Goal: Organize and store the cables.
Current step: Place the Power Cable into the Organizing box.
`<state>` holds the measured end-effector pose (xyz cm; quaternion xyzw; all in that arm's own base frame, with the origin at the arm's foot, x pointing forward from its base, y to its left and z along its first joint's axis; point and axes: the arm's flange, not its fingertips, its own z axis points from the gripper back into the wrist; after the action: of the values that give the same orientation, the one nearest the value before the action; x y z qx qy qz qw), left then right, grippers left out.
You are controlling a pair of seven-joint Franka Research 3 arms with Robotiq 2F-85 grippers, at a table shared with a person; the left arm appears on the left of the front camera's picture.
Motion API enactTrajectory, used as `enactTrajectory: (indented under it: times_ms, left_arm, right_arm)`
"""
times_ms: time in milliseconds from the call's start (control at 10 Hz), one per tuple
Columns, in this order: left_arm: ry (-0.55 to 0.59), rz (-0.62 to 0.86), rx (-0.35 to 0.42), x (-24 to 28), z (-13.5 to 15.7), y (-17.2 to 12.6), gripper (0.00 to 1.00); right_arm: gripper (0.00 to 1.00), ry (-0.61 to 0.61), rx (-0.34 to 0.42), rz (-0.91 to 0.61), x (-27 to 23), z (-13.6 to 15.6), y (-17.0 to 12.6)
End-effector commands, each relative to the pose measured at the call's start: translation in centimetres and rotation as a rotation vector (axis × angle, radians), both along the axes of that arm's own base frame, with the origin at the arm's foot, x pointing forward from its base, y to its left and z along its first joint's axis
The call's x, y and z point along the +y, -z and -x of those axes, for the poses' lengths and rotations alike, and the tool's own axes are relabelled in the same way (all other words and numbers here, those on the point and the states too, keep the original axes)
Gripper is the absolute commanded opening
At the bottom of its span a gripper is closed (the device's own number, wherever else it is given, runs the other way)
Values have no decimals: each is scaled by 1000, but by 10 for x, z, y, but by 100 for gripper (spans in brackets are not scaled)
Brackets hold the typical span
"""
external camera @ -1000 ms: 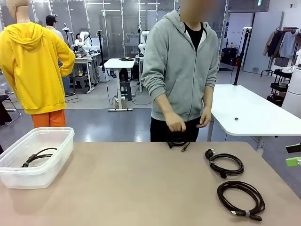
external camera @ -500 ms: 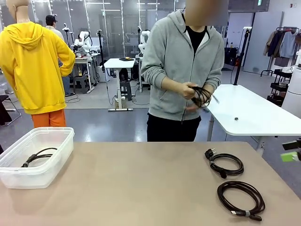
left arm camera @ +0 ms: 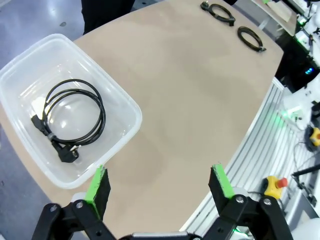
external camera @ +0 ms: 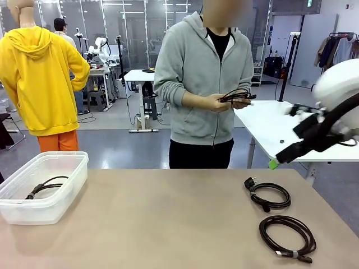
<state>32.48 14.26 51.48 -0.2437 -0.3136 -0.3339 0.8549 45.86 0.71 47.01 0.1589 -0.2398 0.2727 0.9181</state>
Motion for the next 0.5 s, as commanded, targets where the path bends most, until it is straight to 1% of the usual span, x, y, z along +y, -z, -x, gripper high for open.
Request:
enactTrajectory:
  times_ms: [0,100,200,300,400]
  left_arm:
    - [0,12,-23,-2,1,1,100]
    - [0,12,-23,-2,1,1,100]
    - [0,12,-23,-2,1,1,100]
    - [0,12,-23,-2,1,1,100]
    - [0,12,-23,-2,1,1,100]
  right_arm:
    - [100,63,121,82,10,-29,6]
    - [100,118,157,150,21,-45,19]
    - [100,155,183,177,30,-56,33]
    - [100,147,206,166,38,-66,49]
    - [100,169,224,193,47,-73,65]
